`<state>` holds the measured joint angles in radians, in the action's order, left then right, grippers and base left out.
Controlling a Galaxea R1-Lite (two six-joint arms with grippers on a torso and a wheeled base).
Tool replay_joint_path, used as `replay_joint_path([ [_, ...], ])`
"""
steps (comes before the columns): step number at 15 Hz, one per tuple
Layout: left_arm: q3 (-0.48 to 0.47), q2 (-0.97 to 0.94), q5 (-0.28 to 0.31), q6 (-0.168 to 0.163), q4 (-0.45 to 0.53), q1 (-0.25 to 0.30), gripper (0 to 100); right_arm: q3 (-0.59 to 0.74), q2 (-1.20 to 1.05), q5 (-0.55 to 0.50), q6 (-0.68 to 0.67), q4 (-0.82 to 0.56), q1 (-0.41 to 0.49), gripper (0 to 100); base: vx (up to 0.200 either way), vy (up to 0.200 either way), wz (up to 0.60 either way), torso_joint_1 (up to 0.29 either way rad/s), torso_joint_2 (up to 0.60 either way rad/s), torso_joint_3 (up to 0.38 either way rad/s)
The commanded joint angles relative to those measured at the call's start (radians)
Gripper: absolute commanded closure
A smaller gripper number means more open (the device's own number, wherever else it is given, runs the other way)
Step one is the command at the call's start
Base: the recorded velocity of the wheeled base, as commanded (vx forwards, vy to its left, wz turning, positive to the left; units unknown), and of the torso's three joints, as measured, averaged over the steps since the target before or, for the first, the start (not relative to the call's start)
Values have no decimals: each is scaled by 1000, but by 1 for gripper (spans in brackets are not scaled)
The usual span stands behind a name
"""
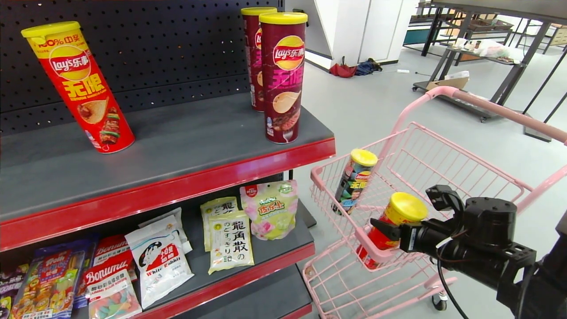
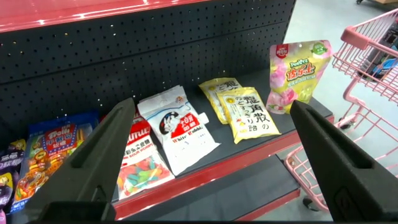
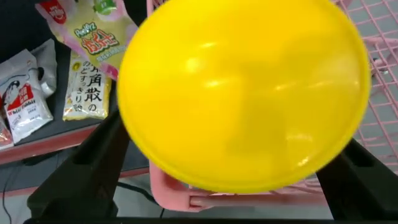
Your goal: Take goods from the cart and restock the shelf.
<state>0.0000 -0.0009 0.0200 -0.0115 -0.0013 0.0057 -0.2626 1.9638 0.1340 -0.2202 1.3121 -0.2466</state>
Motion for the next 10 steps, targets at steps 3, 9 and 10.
replay_joint_path([
  [3,0,1,0,-2,0,0,0,-35,36,-1,5,1,0,0,0,0,0,0,0,0],
  [9,0,1,0,-5,0,0,0,-64,72,-13,4,2,-8,100,0,0,0,0,0,0],
  [10,0,1,0,-5,0,0,0,-66,73,-14,5,2,-8,100,0,0,0,0,0,0],
])
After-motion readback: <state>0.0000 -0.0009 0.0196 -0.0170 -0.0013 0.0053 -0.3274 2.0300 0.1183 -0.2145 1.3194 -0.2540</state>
